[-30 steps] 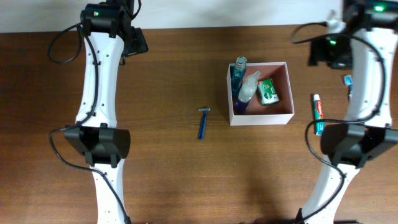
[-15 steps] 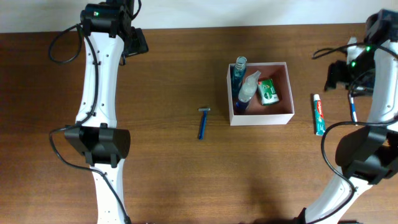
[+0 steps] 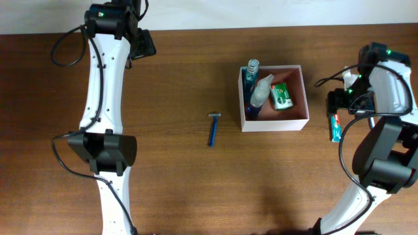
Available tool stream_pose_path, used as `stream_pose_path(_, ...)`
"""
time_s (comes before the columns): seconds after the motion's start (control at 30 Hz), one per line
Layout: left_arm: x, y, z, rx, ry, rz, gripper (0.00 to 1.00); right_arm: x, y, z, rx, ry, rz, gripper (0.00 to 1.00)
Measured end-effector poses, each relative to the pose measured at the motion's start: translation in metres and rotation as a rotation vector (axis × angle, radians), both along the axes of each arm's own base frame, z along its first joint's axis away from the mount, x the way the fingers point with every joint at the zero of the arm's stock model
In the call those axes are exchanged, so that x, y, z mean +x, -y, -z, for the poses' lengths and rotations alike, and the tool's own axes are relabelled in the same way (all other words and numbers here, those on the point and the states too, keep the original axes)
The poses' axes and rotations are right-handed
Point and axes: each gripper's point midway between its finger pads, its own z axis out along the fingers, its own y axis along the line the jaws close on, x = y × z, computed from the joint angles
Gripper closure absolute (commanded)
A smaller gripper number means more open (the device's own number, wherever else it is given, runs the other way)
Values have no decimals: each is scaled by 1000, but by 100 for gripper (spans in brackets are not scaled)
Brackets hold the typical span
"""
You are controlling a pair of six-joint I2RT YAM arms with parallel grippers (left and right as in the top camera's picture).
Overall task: Pack container
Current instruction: 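Move the right gripper over the Colgate toothpaste tube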
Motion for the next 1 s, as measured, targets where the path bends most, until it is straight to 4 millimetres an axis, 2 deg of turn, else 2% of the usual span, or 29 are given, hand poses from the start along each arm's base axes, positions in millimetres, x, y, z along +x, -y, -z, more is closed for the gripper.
stream_pose_path(0.27, 1, 0, 0, 0, 3, 0, 1, 11, 5, 30, -26, 60, -31, 12)
stream_pose_path(0.53, 1, 0, 0, -1, 5, 0, 1, 6, 3, 52, -27, 63, -36, 13)
stream_pose_path(0.73, 2, 0, -1, -1, 8, 0, 1, 4, 2, 60, -28, 64, -40, 18)
stream_pose_path(1.0, 2, 0, -1, -1, 8, 0, 1, 4, 3, 70, -36, 80, -44, 19)
